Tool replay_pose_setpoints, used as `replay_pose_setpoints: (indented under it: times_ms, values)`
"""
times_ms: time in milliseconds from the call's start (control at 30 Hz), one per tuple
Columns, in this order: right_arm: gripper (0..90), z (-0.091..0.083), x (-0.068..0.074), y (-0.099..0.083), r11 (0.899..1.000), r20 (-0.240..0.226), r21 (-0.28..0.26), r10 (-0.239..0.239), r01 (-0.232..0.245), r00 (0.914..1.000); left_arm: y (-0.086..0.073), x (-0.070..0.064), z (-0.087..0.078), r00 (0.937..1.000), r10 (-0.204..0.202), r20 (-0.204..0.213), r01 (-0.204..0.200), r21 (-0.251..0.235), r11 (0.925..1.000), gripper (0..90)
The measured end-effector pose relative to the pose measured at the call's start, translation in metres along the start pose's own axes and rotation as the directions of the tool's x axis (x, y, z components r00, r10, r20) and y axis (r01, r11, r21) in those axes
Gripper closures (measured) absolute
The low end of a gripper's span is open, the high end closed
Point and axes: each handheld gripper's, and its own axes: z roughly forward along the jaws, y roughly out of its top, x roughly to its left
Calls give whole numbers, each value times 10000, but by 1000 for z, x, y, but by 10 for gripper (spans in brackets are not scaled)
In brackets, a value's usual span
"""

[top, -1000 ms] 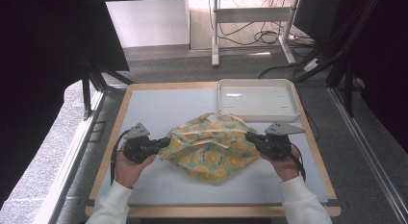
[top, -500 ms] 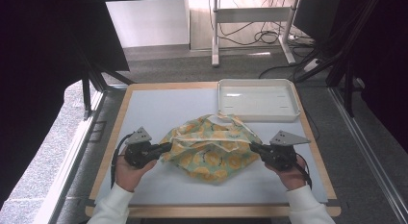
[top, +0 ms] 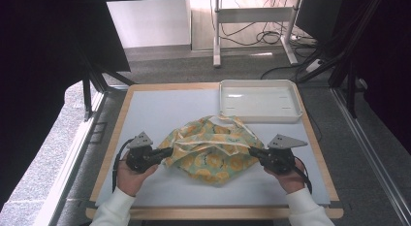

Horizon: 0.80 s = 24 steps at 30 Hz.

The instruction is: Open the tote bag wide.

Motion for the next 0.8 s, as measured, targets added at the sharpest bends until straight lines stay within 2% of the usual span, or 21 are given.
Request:
replay_pose_setpoints:
  times_ms: [200,433,500,567,700,733,800]
  values:
    - [882,-3,2,-6,9999,18,45,109,-109,9999,-6,-5,0,9999,150,-10,-150,-62,9999,900]
    - [882,-9,8,-14,9996,-140,265,70,-67,9999,-16,-10,-6,9993,129,353,-124,-135,9998,900]
    - [882,-8,8,-20,9986,-232,512,156,-144,9996,-25,-11,-5,9990,424,171,-426,114,9990,900]
    - [882,-5,7,-24,9968,-277,769,222,-200,9994,-28,-10,-5,9986,500,146,-503,261,9984,900]
    - [882,0,6,-29,9929,-393,1172,235,-187,9989,-35,-8,-2,9987,483,189,-492,516,9975,900]
    - [882,4,6,-33,9885,-496,1506,228,-151,9985,-38,-7,2,9986,491,197,-504,717,9961,900]
    - [882,5,6,-34,9869,-526,1606,236,-148,9983,-39,-6,4,9986,494,206,-509,829,9953,900]
